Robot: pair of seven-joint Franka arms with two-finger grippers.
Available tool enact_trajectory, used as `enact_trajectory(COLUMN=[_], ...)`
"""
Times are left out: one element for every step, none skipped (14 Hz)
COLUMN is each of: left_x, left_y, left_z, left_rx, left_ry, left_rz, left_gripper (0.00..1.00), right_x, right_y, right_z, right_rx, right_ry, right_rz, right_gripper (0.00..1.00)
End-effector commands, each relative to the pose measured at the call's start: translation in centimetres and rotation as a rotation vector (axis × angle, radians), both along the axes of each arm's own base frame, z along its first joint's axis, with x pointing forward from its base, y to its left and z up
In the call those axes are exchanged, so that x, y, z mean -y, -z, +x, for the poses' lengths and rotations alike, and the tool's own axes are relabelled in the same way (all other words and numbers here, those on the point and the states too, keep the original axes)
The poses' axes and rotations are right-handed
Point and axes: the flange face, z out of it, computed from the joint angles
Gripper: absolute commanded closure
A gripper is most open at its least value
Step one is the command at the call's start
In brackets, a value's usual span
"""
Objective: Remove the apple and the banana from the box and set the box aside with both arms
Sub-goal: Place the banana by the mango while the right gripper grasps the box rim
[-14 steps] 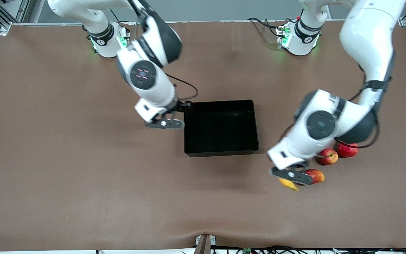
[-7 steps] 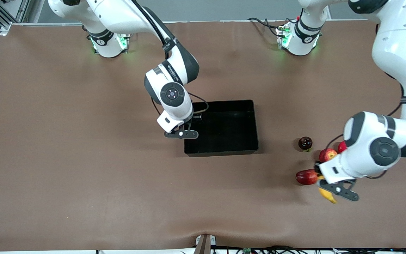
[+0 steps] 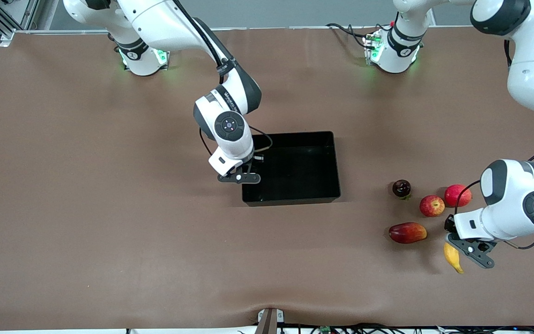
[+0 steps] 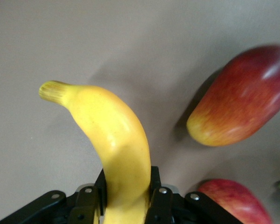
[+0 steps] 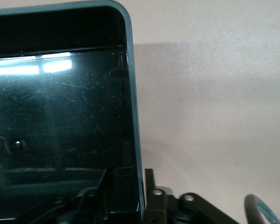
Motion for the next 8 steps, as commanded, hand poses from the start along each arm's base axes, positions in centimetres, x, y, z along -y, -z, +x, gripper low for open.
enact_trajectory(left_x=[-1.2,-1.9,-2.0,-1.9,-1.6,-1.3,-1.0,-0.8], left_y=[1.8,2.9,3.3,3.5,3.9,4.1,4.4,4.8], left_z=[0.2,0.2,0.2,0.0,-0.2,-0.5,-0.7,-1.0], left_rx=[0.03,0.037,0.037,0.031,0.022,0.015,0.007,-0.003], left_ry=[0.118,0.157,0.183,0.184,0.178,0.175,0.171,0.166], left_rz=[0.046,0.051,0.05,0.045,0.032,0.023,0.008,-0.006], left_gripper=[1.0,1.0,1.0,1.0,1.0,1.0,1.0,1.0], right_x=[0.3,0.2,0.2,0.4,0.9,1.4,2.5,3.5], right_y=[-0.7,-1.2,-1.4,-1.8,-2.3,-3.4,-5.0,-6.6], right_z=[0.3,0.4,0.6,0.7,1.0,1.3,1.8,2.1], right_rx=[0.012,0.015,0.013,0.017,0.014,0.003,-0.006,-0.017], right_ry=[0.019,0.022,0.031,0.026,0.033,0.038,0.052,0.06], right_rz=[-0.001,0.009,0.017,0.021,0.021,0.019,0.019,0.019], right_gripper=[1.0,1.0,1.0,1.0,1.0,1.0,1.0,1.0])
